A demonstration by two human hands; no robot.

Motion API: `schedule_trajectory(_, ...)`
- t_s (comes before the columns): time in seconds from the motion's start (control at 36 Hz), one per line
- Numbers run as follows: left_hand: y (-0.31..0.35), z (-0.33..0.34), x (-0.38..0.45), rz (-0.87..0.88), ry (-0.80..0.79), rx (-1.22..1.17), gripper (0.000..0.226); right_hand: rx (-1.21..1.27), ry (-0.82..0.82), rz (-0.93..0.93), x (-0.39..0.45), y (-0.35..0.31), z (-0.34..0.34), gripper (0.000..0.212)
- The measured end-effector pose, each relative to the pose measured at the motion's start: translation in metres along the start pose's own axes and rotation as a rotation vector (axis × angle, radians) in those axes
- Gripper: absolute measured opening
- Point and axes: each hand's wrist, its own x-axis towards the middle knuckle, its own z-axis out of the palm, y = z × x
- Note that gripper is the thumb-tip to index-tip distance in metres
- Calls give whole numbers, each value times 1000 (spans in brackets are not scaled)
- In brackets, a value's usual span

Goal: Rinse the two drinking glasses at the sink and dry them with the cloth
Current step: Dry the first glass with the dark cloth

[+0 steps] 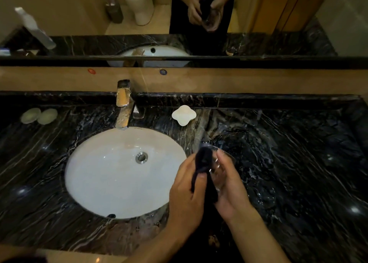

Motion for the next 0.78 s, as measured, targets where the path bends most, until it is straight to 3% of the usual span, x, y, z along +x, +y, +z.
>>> schedule_trajectory(0.06,4,-1,-3,-193,30,-148,26,-11,-25,-50,-2,-4,1,39)
schedule_trajectory(0.17,15,-4,8,-584,26,-322,34,-159,-58,-131,-4,-3,1,71)
schedule_trajectory(0.31,20,-15,34,-846,-105,-521,43,-452,-46,-150,-6,5,-4,70)
schedule_trajectory(0.42,21,-21,39,-847,-183,-514,41,-561,-49,-157,-1,2,-10,66)
schedule_trajectory(0.5,23,-20,36,-780,-126,-486,40,-616,6,-198,1,0,-10,71)
schedule_trajectory(0.58,20,-14,24,-551,-59,-310,30,-590,99,-260,4,2,-9,72)
schedule_trajectory(0.67,8,-7,9,-410,-42,-187,24,-385,116,-300,5,3,-5,71)
schedule_trajectory(0.72,4,-1,1,-490,-15,-342,24,-302,111,-357,3,4,-1,72)
schedule_trajectory(0.78,10,1,-1,-653,17,-716,36,-294,80,-430,1,5,4,73)
